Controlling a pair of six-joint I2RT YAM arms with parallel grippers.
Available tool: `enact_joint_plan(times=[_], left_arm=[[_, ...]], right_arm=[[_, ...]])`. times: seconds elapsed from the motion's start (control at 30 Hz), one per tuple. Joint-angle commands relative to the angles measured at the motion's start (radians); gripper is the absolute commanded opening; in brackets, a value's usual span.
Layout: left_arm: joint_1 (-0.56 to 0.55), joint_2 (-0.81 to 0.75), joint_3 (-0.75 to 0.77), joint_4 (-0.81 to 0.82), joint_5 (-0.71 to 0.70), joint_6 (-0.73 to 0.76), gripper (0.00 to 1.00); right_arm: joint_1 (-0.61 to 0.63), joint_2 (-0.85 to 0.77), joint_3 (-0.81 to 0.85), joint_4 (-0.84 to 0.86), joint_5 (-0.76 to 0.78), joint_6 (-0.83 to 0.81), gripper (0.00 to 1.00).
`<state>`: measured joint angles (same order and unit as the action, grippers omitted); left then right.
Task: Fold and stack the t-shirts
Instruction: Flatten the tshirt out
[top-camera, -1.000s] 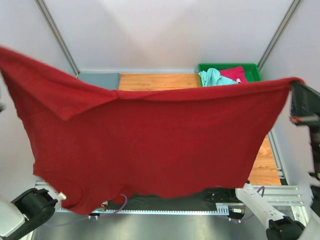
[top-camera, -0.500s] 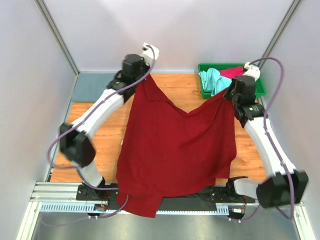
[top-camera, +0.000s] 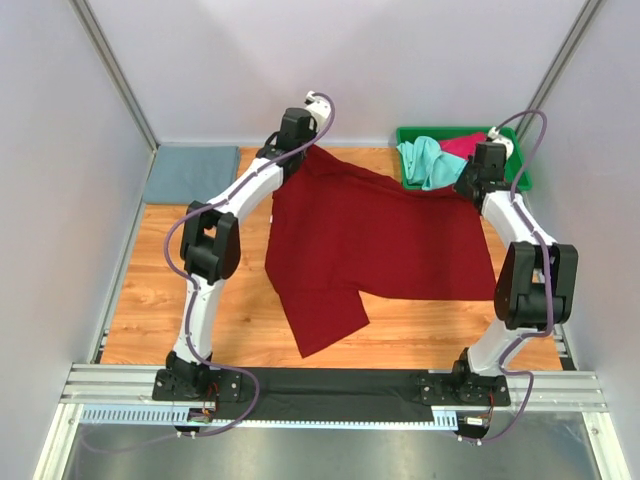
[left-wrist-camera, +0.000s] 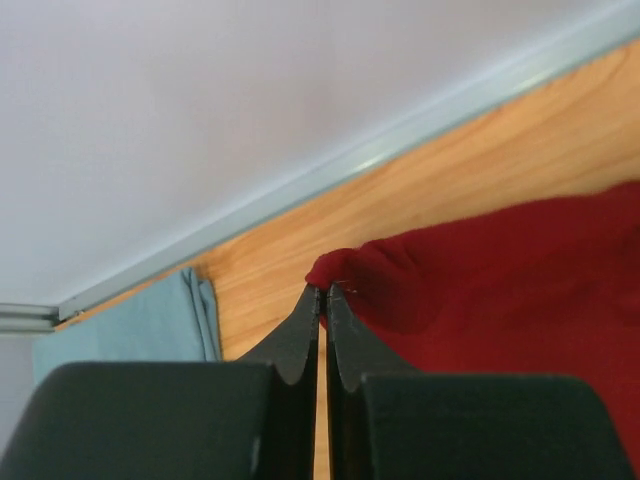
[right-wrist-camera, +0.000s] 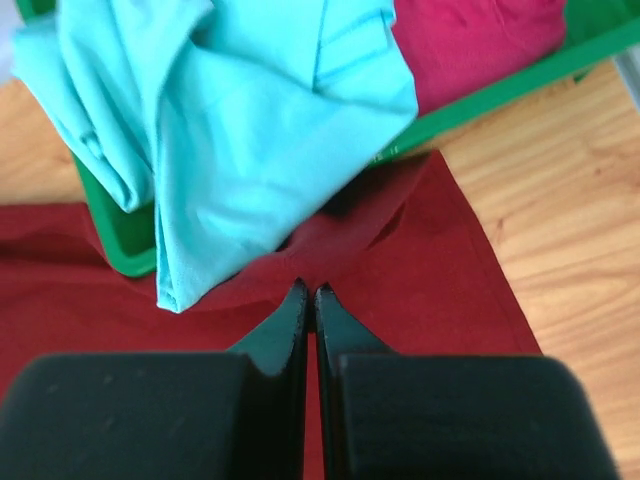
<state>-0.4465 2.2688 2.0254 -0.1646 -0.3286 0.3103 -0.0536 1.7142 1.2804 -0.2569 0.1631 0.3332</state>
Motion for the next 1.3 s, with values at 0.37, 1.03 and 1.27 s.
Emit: enact_joint_plan(times=[0.37, 1.03, 1.27], left_arm=[[0.015, -0.346, 0.255, -0.021, -0.133, -0.004, 0.0], [0.043, -1.062, 0.262, -0.041, 0.02, -0.154, 0.0], [0.043, -1.224, 0.22, -0.07, 0.085, -0.208, 0.0]], right_arm=[[-0.025, -0.205, 0.293, -0.016, -0.148, 0.09, 0.0], [-0.037, -0.628, 0.495, 0.099, -0.372, 0.265, 0.0], [-0.028, -0.808, 0.407, 0.048, -0.364, 0.265, 0.0]])
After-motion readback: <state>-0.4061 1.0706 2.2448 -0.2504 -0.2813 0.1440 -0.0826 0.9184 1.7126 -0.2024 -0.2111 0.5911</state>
